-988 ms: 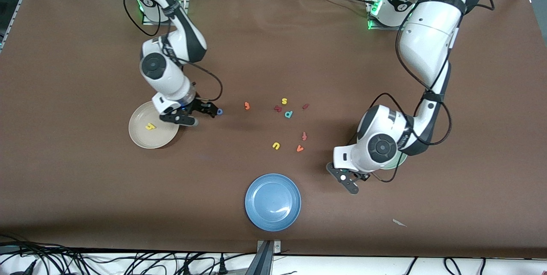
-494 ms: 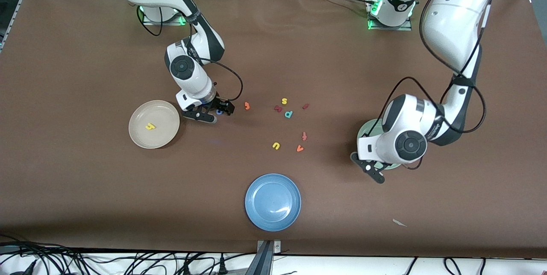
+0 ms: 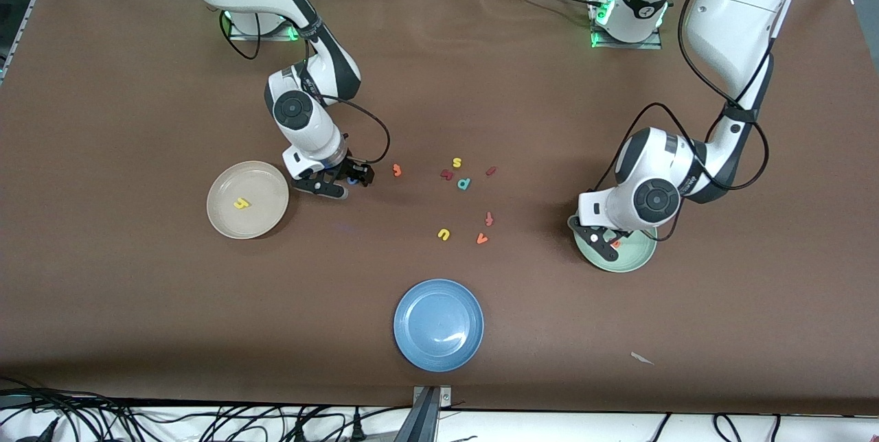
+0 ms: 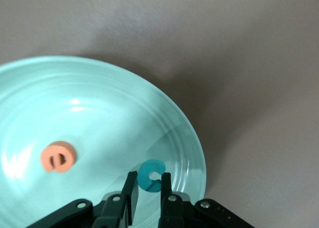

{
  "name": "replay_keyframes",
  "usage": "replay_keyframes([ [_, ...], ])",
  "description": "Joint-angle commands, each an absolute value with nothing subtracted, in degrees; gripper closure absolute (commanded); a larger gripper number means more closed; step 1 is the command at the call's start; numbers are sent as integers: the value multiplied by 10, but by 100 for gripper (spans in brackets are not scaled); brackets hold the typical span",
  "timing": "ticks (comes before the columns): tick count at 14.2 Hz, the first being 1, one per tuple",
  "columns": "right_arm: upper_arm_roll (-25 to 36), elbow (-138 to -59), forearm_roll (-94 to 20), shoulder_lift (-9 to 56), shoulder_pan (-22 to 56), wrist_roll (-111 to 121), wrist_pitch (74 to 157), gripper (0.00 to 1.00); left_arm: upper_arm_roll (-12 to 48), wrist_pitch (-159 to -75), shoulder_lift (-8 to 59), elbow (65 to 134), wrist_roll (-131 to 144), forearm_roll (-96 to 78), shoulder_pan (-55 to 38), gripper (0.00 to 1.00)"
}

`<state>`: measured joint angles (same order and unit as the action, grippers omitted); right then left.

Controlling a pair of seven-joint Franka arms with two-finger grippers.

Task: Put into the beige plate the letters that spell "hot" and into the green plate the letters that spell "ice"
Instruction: 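Release the c on the green plate while the right gripper lifts the o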

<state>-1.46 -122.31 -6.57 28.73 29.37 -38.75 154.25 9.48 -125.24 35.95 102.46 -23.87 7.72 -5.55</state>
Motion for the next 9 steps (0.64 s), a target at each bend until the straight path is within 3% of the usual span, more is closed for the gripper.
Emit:
replay_keyframes([
  [1, -13, -1216, -68, 294, 299, -395, 1544, 39, 98, -1263, 325, 1051, -250, 70, -50, 0],
  [3, -13, -1214, -68, 294, 298, -395, 1544, 53, 98, -1252, 302, 1047, -259, 70, -58, 0],
  [6, -13, -1213, -68, 297, 298, -396, 1544, 58, 132, -1193, 269, 1029, -247, 66, -62, 0],
  [9, -13, -1213, -68, 301, 299, -396, 1544, 69, 172, -1188, 268, 1032, -197, 65, -64, 0],
])
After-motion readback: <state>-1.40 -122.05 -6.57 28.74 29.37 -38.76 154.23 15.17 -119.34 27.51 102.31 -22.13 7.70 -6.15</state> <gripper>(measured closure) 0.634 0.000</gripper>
